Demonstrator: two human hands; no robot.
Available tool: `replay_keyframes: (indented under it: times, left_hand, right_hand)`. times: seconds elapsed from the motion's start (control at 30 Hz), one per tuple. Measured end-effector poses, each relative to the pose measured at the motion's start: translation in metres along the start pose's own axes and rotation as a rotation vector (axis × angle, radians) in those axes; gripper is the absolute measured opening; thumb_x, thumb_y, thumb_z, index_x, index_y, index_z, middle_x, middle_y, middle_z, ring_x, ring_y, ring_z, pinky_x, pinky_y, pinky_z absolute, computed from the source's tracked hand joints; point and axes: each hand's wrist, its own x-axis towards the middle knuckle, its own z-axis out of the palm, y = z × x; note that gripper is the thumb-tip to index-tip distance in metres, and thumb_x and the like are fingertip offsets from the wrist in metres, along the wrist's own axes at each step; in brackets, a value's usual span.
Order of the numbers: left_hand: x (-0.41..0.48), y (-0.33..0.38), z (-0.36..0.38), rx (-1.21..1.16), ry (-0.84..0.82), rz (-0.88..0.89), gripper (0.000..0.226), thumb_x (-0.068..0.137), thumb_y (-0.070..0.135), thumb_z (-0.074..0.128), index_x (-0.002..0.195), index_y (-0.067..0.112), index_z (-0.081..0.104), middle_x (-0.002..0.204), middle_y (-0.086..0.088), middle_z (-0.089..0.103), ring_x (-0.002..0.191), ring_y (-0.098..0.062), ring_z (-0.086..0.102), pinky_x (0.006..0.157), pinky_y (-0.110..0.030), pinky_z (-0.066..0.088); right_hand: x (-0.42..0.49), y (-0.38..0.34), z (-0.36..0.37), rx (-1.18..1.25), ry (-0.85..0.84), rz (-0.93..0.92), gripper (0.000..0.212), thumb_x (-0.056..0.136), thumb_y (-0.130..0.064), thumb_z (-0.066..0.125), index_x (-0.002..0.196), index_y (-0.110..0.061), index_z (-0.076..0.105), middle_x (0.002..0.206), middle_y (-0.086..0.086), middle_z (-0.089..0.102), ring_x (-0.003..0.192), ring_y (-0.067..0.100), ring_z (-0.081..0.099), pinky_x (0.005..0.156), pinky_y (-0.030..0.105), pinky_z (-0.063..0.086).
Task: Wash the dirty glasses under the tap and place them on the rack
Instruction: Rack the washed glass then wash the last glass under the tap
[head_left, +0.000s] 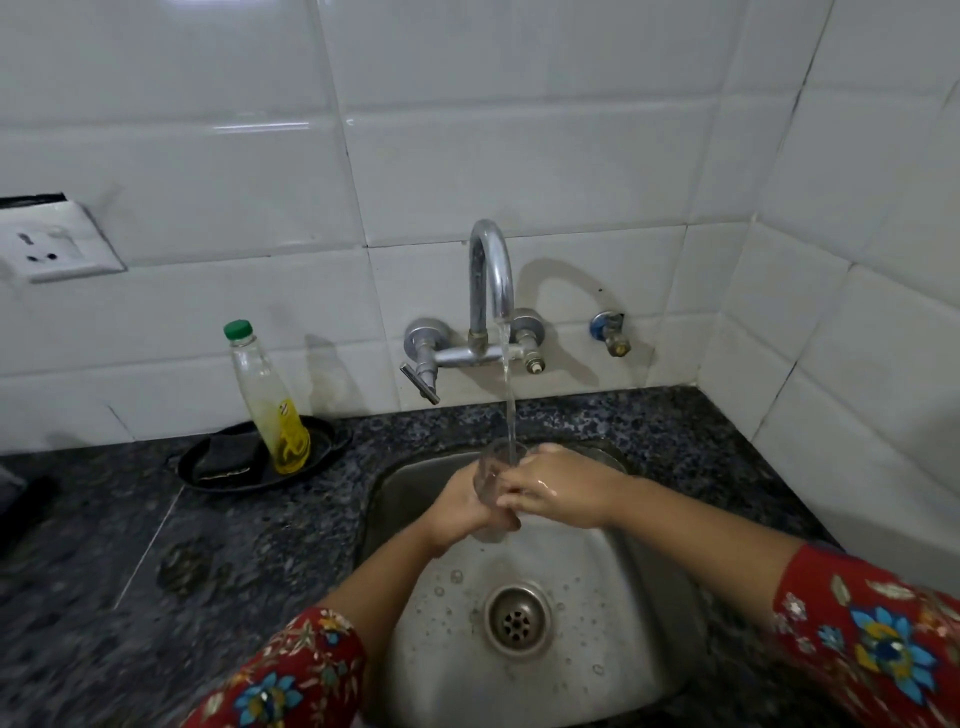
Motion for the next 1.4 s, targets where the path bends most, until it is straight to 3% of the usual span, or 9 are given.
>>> replay_keyframes:
  times: [0.13,0.3,0.4,0.5,0.7,0.9,1.1,1.27,1.4]
  left_hand:
    - [0.002,0.006,0.007,-0.136,-0.078,-0.120,0.034,0.070,-0.006,0.075,0.101,0.007,0.068,0.094,-0.002,0.071,0.090,-0.011,0.067,0.083,-0.025,0.053]
    - [0.007,0.013,0.029,0.351,0.323,-0.185,0.038,0.073,0.051,0.052,0.095,0.024,0.065,0.089,0.004,0.071,0.086,-0.017,0.066,0.071,-0.029,0.049]
    - [0.007,0.016,0.008,0.162,0.098,-0.025,0.008,0.073,0.028,0.068,0.076,0.027,0.061,0.073,0.011,0.068,0.078,-0.005,0.067,0.071,-0.024,0.044]
    - [0.010,0.017,-0.015,-0.114,-0.226,-0.054,0.018,0.073,-0.005,0.072,0.082,0.012,0.069,0.081,0.007,0.073,0.084,-0.008,0.068,0.080,-0.030,0.050]
    - [0.014,0.021,0.017,0.252,0.246,-0.078,0.037,0.060,0.036,0.072,0.094,0.024,0.061,0.087,0.010,0.069,0.084,-0.012,0.065,0.073,-0.024,0.049]
    - [0.004,0.022,-0.018,-0.395,-0.240,-0.052,0.027,0.077,-0.006,0.069,0.102,-0.007,0.062,0.090,-0.014,0.066,0.084,-0.024,0.064,0.077,-0.031,0.053]
    - [0.008,0.017,0.008,0.255,0.239,-0.211,0.050,0.052,0.038,0.081,0.096,0.027,0.060,0.085,0.006,0.072,0.074,-0.010,0.069,0.063,-0.028,0.054]
    - [0.003,0.024,-0.024,-0.415,-0.222,-0.141,0.031,0.074,0.008,0.074,0.102,0.006,0.060,0.085,-0.007,0.069,0.072,-0.018,0.067,0.068,-0.030,0.055]
    - [0.001,0.031,-0.003,-0.084,0.005,-0.278,0.028,0.062,0.021,0.072,0.088,0.014,0.063,0.077,-0.004,0.069,0.065,-0.018,0.066,0.068,-0.039,0.058]
  right_hand:
    - [-0.008,-0.005,0.015,-0.092,0.306,0.065,0.028,0.102,-0.029,0.030,0.096,-0.018,0.055,0.079,-0.005,0.057,0.089,0.015,0.060,0.121,0.039,0.001]
    - [0.030,-0.029,0.020,0.048,0.440,0.483,0.048,0.102,-0.033,0.026,0.097,-0.008,0.066,0.090,0.014,0.071,0.089,0.029,0.066,0.089,0.033,0.045]
    - [0.023,-0.029,0.018,0.135,0.546,0.329,0.043,0.100,-0.037,0.031,0.090,-0.008,0.062,0.084,0.014,0.070,0.079,0.029,0.066,0.074,0.037,0.049]
    - [0.004,-0.018,0.019,0.271,0.523,0.132,0.047,0.096,-0.043,0.028,0.084,-0.010,0.060,0.078,0.008,0.069,0.071,0.023,0.064,0.069,0.036,0.049]
    - [0.029,-0.027,0.009,0.118,0.428,0.505,0.039,0.101,-0.027,0.033,0.094,-0.008,0.067,0.093,0.015,0.071,0.087,0.033,0.066,0.078,0.037,0.049]
    - [0.005,-0.017,0.014,0.414,0.582,0.163,0.036,0.100,-0.030,0.039,0.080,-0.013,0.063,0.075,0.003,0.070,0.065,0.016,0.065,0.070,0.039,0.053]
    - [0.029,-0.021,-0.002,0.351,0.411,0.407,0.048,0.103,-0.031,0.031,0.070,-0.014,0.062,0.074,0.005,0.069,0.076,0.026,0.064,0.073,0.031,0.047]
    - [0.020,-0.014,0.010,0.581,0.617,0.205,0.039,0.101,-0.030,0.040,0.076,-0.011,0.063,0.065,-0.005,0.060,0.060,0.009,0.057,0.065,0.033,0.046]
    - [0.027,-0.008,0.010,0.647,0.552,0.341,0.043,0.100,-0.037,0.040,0.067,-0.016,0.059,0.064,-0.001,0.064,0.066,0.020,0.065,0.070,0.036,0.052]
